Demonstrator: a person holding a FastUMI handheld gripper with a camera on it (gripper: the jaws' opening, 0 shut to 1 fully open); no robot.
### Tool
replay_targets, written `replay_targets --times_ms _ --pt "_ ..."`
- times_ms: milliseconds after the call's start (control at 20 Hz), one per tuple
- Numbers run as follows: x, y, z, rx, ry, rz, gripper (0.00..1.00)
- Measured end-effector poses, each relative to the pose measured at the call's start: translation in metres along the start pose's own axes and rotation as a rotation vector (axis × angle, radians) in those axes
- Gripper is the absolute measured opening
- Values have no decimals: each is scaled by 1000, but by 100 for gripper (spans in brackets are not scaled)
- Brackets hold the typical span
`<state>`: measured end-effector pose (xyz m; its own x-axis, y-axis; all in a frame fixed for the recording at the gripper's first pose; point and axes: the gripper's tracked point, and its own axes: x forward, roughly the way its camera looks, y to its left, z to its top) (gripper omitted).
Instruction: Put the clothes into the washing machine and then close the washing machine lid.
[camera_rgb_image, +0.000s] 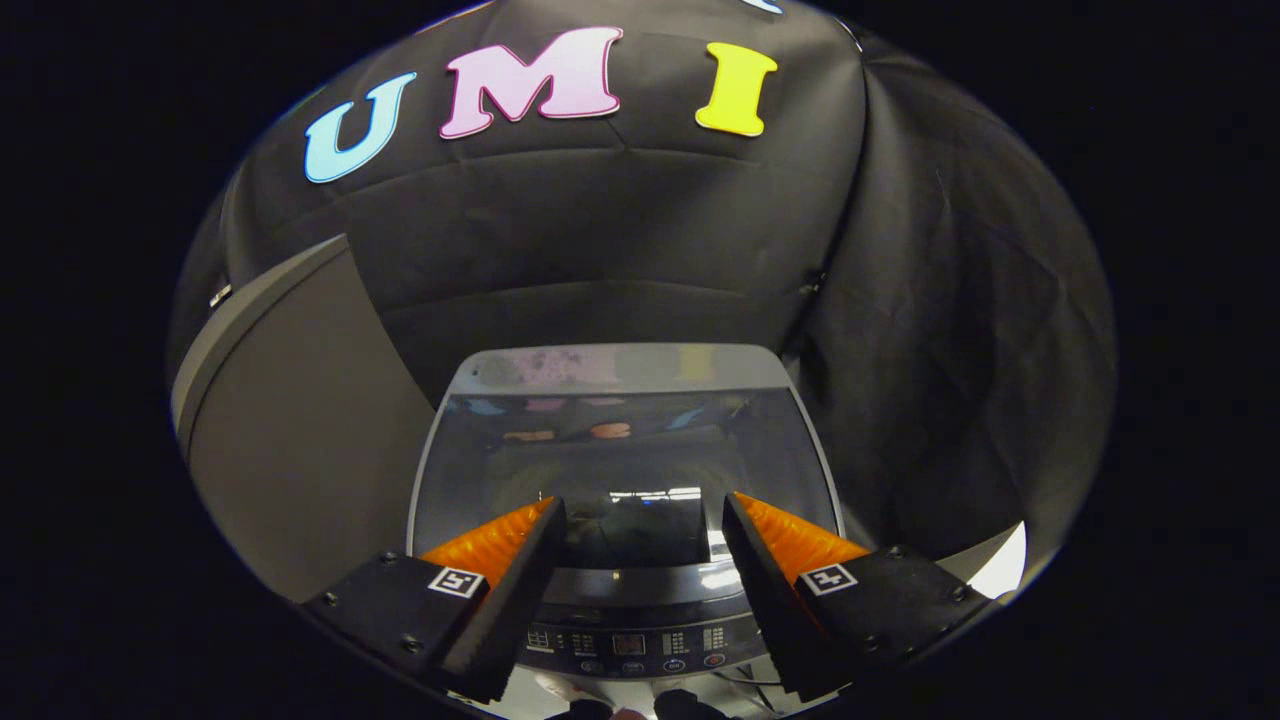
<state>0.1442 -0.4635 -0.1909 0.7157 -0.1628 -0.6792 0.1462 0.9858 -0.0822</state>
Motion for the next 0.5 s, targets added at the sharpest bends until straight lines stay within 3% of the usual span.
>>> replay_targets --times_ms 500 --pt "2 4 -17 -23 35 2 99"
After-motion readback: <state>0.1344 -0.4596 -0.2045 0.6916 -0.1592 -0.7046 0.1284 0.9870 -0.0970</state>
